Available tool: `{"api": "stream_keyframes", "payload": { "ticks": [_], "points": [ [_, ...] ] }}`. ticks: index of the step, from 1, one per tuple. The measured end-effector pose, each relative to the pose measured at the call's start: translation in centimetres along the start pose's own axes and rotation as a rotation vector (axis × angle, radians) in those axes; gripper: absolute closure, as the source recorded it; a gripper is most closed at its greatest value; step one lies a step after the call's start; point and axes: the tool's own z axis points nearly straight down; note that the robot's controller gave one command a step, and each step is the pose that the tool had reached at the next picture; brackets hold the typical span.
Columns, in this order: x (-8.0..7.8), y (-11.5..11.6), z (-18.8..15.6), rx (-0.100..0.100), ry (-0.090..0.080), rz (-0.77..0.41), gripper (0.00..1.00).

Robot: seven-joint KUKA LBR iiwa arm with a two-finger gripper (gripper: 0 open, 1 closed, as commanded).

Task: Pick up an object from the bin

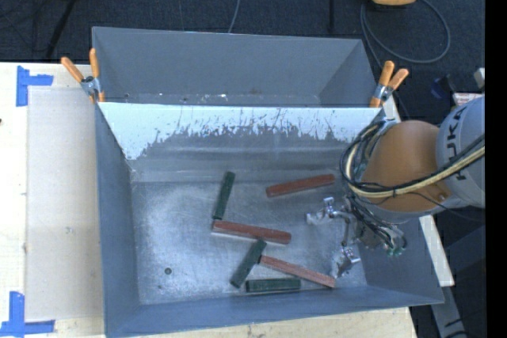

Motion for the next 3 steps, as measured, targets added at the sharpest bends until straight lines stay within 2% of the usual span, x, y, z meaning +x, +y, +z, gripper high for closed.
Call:
{"api": "stream_keyframes", "payload": {
  "ticks": [1, 2, 3],
  "points": [
    [-4.2, 8.2, -0.3, 0.003, -0.004, -0.122, 1.0],
    [-4.2, 8.2, -0.3, 0.003, -0.004, -0.123, 1.0],
    [-4.0, 7.5, -13.4, -0.004, 0.006, -0.143, 1.0]
  ]
}}
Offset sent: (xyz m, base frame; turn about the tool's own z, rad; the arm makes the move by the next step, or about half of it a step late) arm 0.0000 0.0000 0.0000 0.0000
